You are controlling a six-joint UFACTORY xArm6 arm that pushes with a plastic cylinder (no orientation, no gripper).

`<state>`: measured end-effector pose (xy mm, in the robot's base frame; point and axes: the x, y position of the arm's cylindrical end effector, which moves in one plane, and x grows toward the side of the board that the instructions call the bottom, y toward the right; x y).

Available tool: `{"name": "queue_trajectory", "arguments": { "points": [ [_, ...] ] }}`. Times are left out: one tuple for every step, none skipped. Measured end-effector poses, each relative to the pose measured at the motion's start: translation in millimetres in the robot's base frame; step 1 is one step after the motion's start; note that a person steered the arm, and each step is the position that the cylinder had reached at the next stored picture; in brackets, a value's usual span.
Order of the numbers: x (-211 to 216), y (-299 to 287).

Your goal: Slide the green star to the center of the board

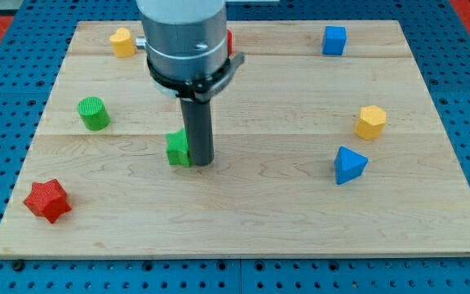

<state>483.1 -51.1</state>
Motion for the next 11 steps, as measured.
{"name": "queue_trajectory", "arguments": {
  "points": [
    [42, 6],
    [52, -21],
    [33, -76],
    [-3, -77],
    [-1, -32],
    [-1, 5],
    [-1, 41],
    [-19, 72],
    [-33, 94],
    [-12, 102],
    [5, 43]
  ]
}}
